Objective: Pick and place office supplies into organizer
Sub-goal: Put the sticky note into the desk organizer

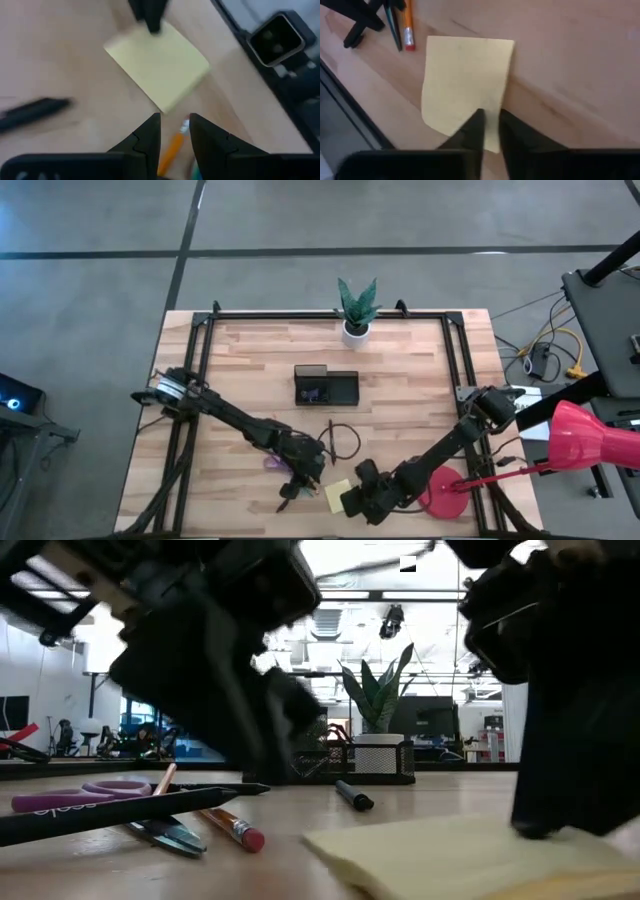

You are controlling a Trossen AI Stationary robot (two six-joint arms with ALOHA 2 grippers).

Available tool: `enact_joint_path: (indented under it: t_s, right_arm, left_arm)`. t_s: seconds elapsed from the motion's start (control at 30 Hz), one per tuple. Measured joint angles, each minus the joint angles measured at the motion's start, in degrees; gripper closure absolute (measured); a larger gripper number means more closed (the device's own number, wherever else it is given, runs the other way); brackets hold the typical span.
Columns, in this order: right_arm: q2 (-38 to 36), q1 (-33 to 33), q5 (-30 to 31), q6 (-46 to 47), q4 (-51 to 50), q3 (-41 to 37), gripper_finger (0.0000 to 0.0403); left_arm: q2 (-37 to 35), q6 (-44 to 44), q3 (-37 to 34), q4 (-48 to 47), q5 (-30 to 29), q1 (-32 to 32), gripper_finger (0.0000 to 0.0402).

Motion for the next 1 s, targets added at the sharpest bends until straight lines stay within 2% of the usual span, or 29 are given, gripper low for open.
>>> enact_joint_path:
  t_s: [0.13, 0.2, 0.37, 0.43, 0.5, 0.57, 0.73, 0.87, 1.0]
  right_arm:
    - [-0.69, -1.45, 6.09, -3.22, -1.28, 0.28, 0.0392]
    - [-2.19, -2.79, 10.65, -3.09, -6.21, 0.26, 0.0394]
    - [-10.53, -6.25, 22.86, 4.6, -25.52, 1.22, 0.0395]
    - [-13.81, -9.05, 23.61, 5.52, -30.41, 0.77, 0.0395]
    - [-16.73, -13.01, 23.01, 2.75, -30.92, -0.8, 0.0395]
    - [-19.65, -16.91, 20.71, -4.23, -26.67, -3.13, 0.0395]
    - [-25.21, -27.69, 12.07, -15.11, -16.81, -8.84, 0.0395]
    - [-25.29, -35.12, 4.51, -23.59, -11.21, -11.68, 0.0395]
    - [-23.33, -38.71, -1.4, -27.14, -9.79, -11.55, 0.0395]
  left_arm:
    - [-6.69, 3.87, -0.38, -9.27, -9.9, 0.0, 0.0314]
    - [-11.05, 5.24, -0.49, -15.87, -14.87, 0.0, 0.0314]
    - [-23.01, 5.73, -1.24, -30.84, -25.42, 0.07, 0.0314]
    - [-27.21, 5.75, -2.23, -33.52, -28.62, 0.13, 0.0314]
    - [-30.83, 5.05, -4.19, -34.98, -31.26, 0.34, 0.0314]
    - [-34.33, 2.96, -6.83, -34.78, -32.52, 0.91, 0.0314]
    - [-41.13, -3.1, -13.98, -34.95, -33.58, 3.02, 0.0314]
    - [-44.75, -4.86, -19.08, -34.05, -33.77, 3.65, 0.0314]
    - [-46.74, -5.46, -22.44, -33.54, -33.78, 4.02, 0.0314]
